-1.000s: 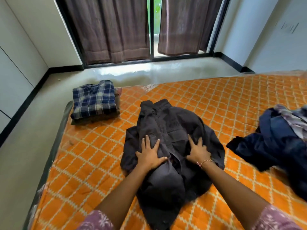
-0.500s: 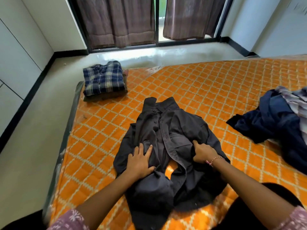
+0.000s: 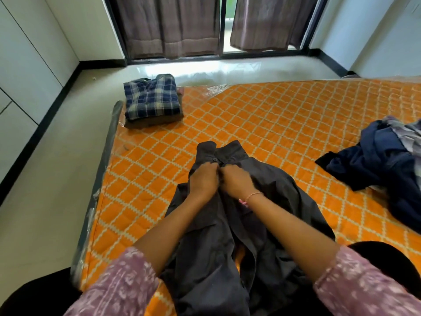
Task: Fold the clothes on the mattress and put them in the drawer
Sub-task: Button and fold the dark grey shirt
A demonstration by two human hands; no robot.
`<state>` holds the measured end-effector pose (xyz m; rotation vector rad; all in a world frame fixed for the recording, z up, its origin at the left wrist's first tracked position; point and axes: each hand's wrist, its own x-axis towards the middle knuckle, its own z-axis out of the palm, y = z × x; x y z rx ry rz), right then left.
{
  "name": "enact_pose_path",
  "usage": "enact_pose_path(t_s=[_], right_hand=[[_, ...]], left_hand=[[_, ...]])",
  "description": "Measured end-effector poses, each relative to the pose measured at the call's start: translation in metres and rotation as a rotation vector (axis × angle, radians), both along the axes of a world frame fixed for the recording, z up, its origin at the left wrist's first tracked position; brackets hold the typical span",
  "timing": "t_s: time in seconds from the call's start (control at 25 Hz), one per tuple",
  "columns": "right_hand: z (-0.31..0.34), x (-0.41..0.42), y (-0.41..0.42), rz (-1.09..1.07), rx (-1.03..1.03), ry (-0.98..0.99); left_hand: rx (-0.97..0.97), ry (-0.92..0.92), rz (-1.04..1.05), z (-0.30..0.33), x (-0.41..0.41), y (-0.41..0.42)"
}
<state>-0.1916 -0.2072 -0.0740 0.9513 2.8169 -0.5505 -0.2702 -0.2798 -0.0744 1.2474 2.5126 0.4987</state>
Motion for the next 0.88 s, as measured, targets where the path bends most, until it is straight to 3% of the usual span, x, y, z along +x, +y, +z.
enact_pose_path(t_s=[0.12, 0.24, 0.48, 0.72, 0.8, 0.88], right_hand=[[-0.039, 0.001, 0.005, -0.144, -0.053, -0.033], [-0.06, 0.006, 0.012, -0.354, -0.052, 0.02], [-0.062, -0.022, 0.011, -0.376, 0.039, -0.036], [-0.049, 0.007, 0.027, -0.715, -0.679, 0.445], [-0.031, 0.019, 0.022, -0.727, -0.797, 0.567], [-0.016, 0.026, 0.015, -0.692, -0.768, 0.616]], left_hand=[[-0.165, -0.091, 0.032, -0.033, -0.007, 0.014], [-0.15, -0.153, 0.213, -0.068, -0.014, 0.015], [-0.14, -0.307, 0.361, -0.075, -0.017, 0.022], [0.147, -0.725, 0.412, -0.031, -0.023, 0.012], [0.215, -0.731, 0.39, -0.01, -0.017, 0.009], [0.222, -0.63, 0.326, 0.007, -0.01, 0.006]])
